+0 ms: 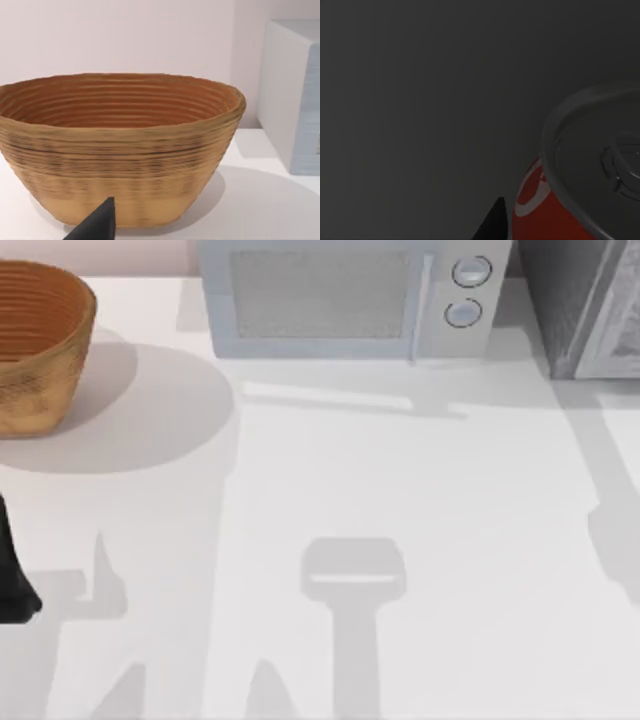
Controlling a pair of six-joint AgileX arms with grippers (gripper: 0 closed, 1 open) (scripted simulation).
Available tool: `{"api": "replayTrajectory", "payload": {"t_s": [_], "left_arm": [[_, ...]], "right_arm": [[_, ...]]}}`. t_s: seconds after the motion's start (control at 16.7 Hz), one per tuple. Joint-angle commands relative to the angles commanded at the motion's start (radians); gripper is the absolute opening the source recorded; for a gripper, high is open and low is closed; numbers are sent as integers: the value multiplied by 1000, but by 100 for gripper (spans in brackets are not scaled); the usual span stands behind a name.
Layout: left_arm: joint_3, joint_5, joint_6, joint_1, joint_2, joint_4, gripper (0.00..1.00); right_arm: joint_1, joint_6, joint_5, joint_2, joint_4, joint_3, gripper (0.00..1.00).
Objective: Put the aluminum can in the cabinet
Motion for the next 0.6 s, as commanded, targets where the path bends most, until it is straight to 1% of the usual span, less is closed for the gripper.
{"api": "replayTrajectory", "payload": {"t_s": [0.18,0.6], "left_arm": [[0,0,0,0,0,0,100],[0,0,0,0,0,0,100]], "right_arm": [[0,0,0,0,0,0,0],[0,0,0,0,0,0,53]]}}
